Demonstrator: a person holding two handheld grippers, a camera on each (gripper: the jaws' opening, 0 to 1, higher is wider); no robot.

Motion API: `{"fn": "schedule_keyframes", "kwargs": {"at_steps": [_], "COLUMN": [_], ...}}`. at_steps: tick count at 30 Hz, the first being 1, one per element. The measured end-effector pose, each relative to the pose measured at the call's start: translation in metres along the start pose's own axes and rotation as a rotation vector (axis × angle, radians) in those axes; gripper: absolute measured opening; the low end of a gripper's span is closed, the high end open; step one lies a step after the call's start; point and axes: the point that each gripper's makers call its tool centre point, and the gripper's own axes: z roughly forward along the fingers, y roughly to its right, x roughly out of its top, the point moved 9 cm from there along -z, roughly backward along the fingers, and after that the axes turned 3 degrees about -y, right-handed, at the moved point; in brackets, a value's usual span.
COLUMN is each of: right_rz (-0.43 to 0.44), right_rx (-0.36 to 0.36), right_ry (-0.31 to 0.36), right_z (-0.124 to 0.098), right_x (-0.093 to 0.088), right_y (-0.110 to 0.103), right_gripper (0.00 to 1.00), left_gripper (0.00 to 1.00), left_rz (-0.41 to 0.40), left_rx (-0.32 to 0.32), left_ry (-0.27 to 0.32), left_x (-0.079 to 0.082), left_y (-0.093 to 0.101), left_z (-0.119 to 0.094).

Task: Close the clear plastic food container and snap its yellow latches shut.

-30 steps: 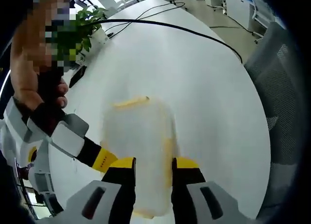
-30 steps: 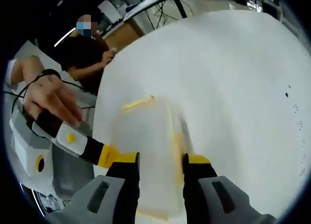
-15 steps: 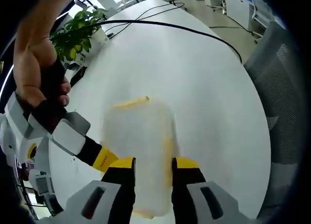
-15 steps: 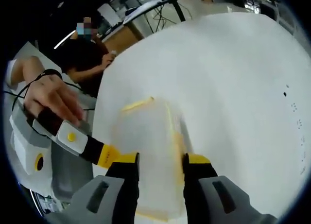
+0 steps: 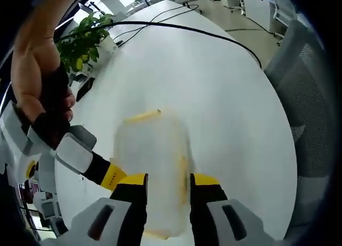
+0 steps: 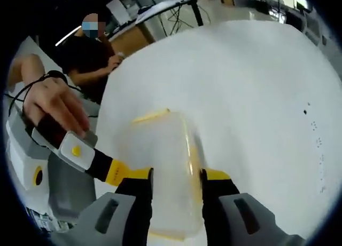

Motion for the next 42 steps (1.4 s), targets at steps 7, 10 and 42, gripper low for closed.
{"fn": "schedule_keyframes", "kwargs": {"at_steps": [7, 10, 42], "right_rz": [0.020, 0.001, 0.155], "right_rx": [-0.092, -0.118, -0.408], "right_ry": [0.181, 0.224, 0.554], "right_z": [-0.023, -0.033, -0.040], "right_x": [0.012, 0.010, -0.088], "right_y": [-0.009, -0.018, -0.096], "right_gripper": [0.33, 0.33, 0.36], "left_gripper": [0.25, 0.25, 0.28], "left_rz": [0.021, -0.001, -0.248], "left_rx": [0.043, 0.058, 0.193], "left_ry": [0.014, 0.022, 0.049], "left_x": [0.004, 0.003, -0.032], "left_y": [0.004, 0.004, 0.021], "left_z": [-0.015, -0.018, -0.033]}}
